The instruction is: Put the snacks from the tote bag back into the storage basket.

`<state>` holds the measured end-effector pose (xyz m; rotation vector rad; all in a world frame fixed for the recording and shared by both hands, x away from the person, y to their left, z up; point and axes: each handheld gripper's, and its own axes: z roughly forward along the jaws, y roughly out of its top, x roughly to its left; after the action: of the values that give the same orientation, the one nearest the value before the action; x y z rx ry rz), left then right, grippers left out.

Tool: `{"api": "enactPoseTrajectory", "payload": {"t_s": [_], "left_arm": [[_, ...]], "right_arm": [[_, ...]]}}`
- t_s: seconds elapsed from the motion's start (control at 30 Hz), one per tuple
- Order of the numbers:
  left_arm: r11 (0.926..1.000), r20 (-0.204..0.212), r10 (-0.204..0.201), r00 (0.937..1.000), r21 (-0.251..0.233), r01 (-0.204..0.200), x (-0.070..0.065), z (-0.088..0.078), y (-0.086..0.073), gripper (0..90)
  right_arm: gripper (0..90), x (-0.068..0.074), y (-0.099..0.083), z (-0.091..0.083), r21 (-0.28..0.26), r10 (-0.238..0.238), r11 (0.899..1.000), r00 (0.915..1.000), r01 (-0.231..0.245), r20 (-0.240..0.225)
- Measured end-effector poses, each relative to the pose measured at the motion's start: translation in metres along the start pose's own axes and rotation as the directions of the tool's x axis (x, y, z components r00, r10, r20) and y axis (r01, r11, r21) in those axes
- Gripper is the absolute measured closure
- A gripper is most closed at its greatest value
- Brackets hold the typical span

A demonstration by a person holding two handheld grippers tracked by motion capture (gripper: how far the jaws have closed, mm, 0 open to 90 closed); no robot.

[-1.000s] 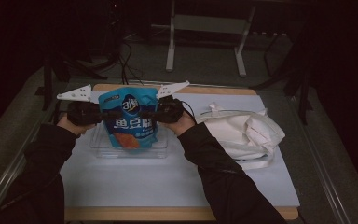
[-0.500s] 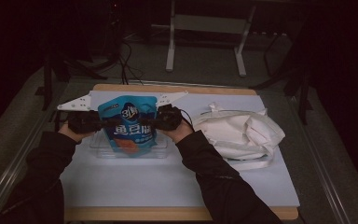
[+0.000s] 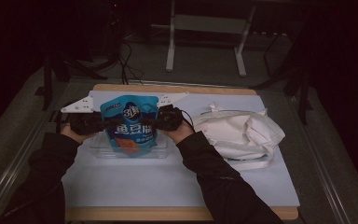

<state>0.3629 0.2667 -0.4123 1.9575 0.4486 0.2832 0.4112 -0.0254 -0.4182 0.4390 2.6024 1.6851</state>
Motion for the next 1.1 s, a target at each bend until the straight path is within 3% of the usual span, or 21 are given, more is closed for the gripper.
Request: {"api": "enactPoseTrajectory", "payload": {"t_s": [0.23,0.4,0.47,0.63,0.7,0.73,0.77,0.8,0.83,0.9,0.93,0.97,1.03,1.07,1.1], "left_arm": [[0.9991,-0.04,-0.005,0.9992,0.042,0.006,-0.006,0.007,0.0,80.0],[0.9981,-0.091,-0.026,0.9955,0.054,0.031,-0.01,0.008,0.004,61.8],[0.9978,-0.109,-0.033,0.9935,0.054,0.039,-0.012,0.008,0.005,57.6],[0.9943,-0.142,-0.102,0.9846,0.015,0.105,-0.014,0.004,0.006,34.3],[0.9945,-0.122,-0.101,0.9875,0.017,0.103,-0.013,0.003,0.005,22.3],[0.994,-0.118,-0.106,0.9873,0.015,0.109,-0.014,0.003,0.005,22.3],[0.9923,-0.14,-0.118,0.9832,0.022,0.122,-0.015,0.004,0.005,18.3],[0.9913,-0.142,-0.112,0.9835,0.052,0.12,-0.016,0.005,0.005,6.9],[0.9913,-0.142,-0.112,0.9835,0.052,0.12,-0.016,0.005,0.005,1.3],[0.9889,-0.181,-0.122,0.9758,0.062,0.135,-0.019,0.006,0.005,1.1],[0.9889,-0.181,-0.122,0.9758,0.062,0.135,-0.019,0.006,0.005,1.1],[0.9887,-0.231,-0.12,0.9656,0.06,0.137,-0.021,0.005,0.004,1.1],[0.9877,-0.255,-0.137,0.9573,0.039,0.151,-0.024,0.002,0.003,1.1],[0.9878,-0.264,-0.139,0.9545,0.032,0.153,-0.025,0.0,0.002,1.1],[0.9862,-0.253,-0.15,0.9556,0.029,0.163,-0.028,-0.002,0.0,1.1]], "right_arm": [[78.9,-0.001,0.001,-0.003,0.002,0.003,1.0,0.9999,-0.003,0.012],[56.9,-0.002,0.003,-0.006,-0.001,0.008,1.0,0.9994,-0.008,0.033],[51.9,-0.003,0.003,-0.007,-0.002,0.007,1.0,0.9994,-0.006,0.034],[31.0,-0.003,0.003,-0.011,-0.009,0.018,1.0,0.9989,-0.017,0.044],[25.8,-0.003,0.003,-0.013,-0.011,0.022,1.0,0.9987,-0.022,0.045],[25.8,-0.003,0.003,-0.013,-0.011,0.022,1.0,0.9987,-0.022,0.045],[21.4,-0.002,0.003,-0.014,-0.005,0.013,1.0,0.9981,-0.012,0.061],[18.0,-0.001,0.003,-0.015,0.005,0.01,1.0,0.9956,-0.011,0.094],[18.0,-0.001,0.003,-0.015,0.005,0.01,1.0,0.9956,-0.011,0.094],[17.6,-0.001,0.002,-0.017,-0.002,0.002,1.0,0.995,-0.002,0.1],[17.6,-0.001,0.002,-0.017,-0.002,0.002,1.0,0.995,-0.002,0.1],[17.6,-0.001,0.002,-0.018,-0.009,0.011,1.0,0.9951,-0.01,0.098],[17.6,-0.001,0.001,-0.023,-0.013,0.005,1.0,0.9934,-0.003,0.115],[17.6,-0.001,0.0,-0.025,-0.006,0.001,1.0,0.992,0.0,0.126],[17.5,-0.001,-0.001,-0.029,-0.002,-0.001,1.0,0.9911,0.002,0.133]]}}
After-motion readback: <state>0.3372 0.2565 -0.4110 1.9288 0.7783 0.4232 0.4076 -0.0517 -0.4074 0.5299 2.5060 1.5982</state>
